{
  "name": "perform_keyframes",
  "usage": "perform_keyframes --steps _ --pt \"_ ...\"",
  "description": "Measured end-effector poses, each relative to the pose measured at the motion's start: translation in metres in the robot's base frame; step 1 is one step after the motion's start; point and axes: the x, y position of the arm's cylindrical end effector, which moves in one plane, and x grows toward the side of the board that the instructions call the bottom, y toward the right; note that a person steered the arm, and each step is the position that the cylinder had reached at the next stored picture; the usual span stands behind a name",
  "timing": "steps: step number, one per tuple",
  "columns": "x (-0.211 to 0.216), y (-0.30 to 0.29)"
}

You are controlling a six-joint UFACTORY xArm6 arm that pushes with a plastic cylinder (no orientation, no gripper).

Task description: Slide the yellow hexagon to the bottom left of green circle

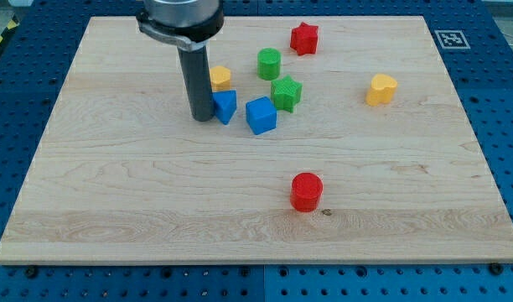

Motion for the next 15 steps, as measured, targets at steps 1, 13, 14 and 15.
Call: perform_keyframes --steps 1,13,14,15 --pt "0.000 -0.005" --pt "-0.030 0.073" --pt "-0.030 0.115" --pt "-0.029 0.136"
